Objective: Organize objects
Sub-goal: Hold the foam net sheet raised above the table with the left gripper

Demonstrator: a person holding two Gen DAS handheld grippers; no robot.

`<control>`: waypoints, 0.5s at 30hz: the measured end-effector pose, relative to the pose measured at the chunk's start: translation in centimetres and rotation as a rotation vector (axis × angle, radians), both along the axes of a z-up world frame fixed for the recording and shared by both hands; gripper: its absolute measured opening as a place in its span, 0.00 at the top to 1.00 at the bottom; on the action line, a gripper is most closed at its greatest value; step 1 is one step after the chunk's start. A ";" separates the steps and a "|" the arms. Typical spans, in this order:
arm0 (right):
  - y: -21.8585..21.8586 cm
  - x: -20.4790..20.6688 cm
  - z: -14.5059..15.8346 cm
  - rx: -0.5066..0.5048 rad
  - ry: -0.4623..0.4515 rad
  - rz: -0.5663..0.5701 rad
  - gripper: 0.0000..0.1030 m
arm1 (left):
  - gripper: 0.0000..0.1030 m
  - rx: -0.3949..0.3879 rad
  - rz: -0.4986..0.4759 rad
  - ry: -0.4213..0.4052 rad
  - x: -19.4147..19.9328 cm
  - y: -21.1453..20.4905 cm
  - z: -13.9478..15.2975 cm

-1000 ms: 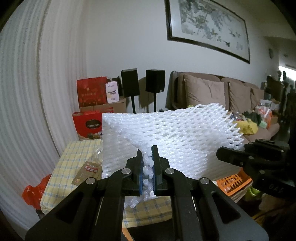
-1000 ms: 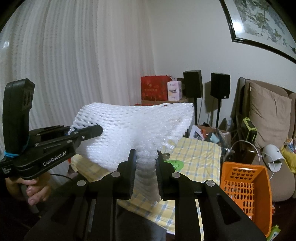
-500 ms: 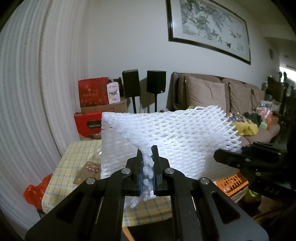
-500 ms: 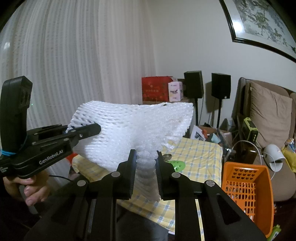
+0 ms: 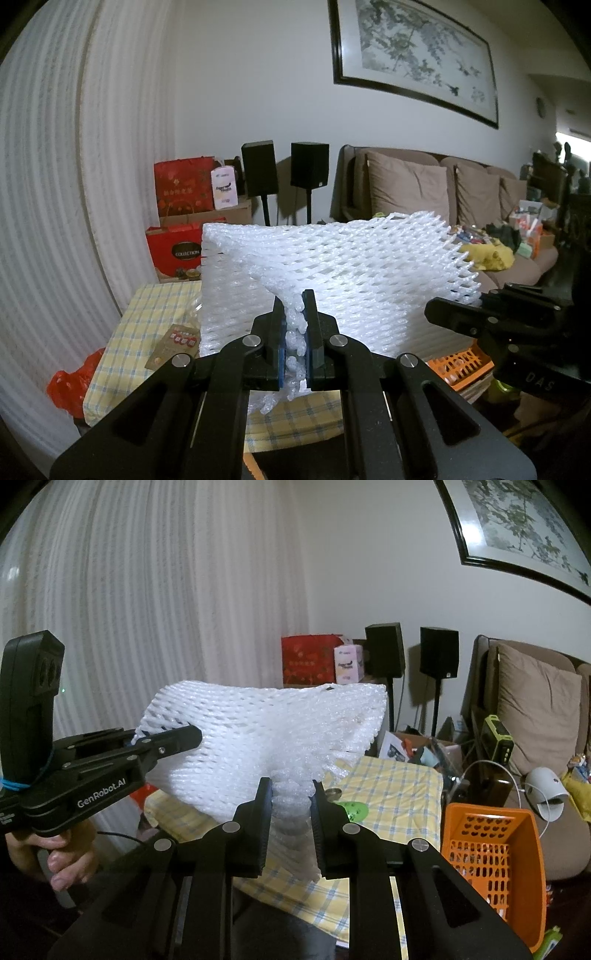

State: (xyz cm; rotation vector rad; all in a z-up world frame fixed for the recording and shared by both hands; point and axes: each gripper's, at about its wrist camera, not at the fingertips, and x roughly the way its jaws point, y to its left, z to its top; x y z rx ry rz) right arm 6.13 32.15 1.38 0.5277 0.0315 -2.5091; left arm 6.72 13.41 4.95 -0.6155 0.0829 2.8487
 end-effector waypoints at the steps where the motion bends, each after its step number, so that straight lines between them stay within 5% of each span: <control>1: 0.0 0.0 0.0 -0.001 0.000 -0.002 0.81 | 0.94 -0.002 -0.002 -0.002 -0.1 0.1 0.0; 15: 0.8 0.1 0.5 -0.020 -0.011 -0.013 0.81 | 0.94 -0.004 -0.012 0.009 0.1 1.0 0.4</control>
